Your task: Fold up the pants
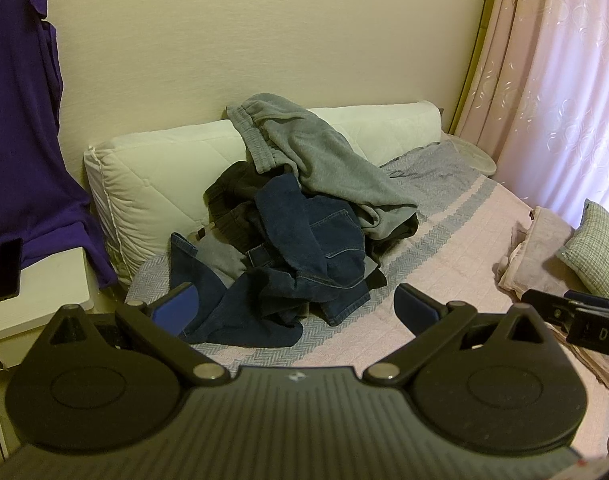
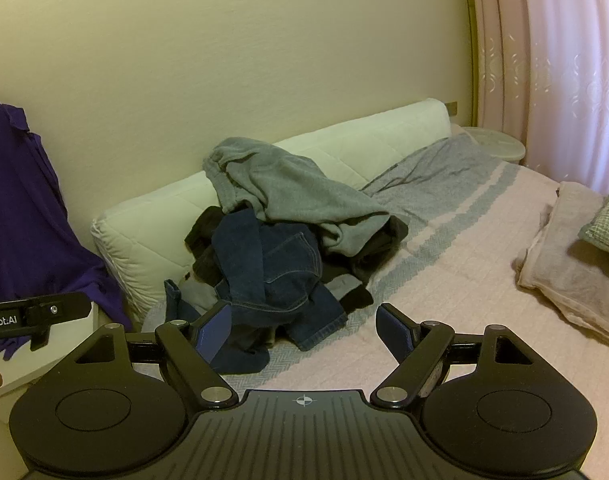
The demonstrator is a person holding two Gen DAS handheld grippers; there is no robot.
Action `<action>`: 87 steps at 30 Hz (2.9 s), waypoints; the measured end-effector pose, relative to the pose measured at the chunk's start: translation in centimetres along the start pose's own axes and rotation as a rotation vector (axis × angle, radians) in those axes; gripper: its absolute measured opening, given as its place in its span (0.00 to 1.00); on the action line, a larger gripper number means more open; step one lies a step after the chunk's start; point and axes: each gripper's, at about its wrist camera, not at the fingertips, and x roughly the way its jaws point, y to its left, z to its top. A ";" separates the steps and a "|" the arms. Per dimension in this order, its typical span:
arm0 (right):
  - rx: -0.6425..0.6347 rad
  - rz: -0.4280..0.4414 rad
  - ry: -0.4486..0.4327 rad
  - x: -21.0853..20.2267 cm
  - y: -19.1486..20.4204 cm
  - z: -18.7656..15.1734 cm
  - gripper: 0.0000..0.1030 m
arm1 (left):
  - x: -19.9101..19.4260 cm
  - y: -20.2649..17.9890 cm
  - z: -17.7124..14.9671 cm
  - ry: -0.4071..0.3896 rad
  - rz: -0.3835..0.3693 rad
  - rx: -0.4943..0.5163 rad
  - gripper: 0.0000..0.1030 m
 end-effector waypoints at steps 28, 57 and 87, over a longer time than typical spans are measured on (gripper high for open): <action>-0.019 0.082 0.018 1.5 -4.9 0.9 0.75 | 0.1 -3.1 -0.7 0.000 0.057 -0.041 0.99; -0.440 0.017 0.024 26.7 1.6 9.4 0.75 | 23.6 6.0 10.6 0.024 -0.050 0.191 0.99; -1.023 0.155 0.049 57.0 13.8 12.7 0.49 | 47.1 18.8 18.7 0.013 -0.051 0.365 0.99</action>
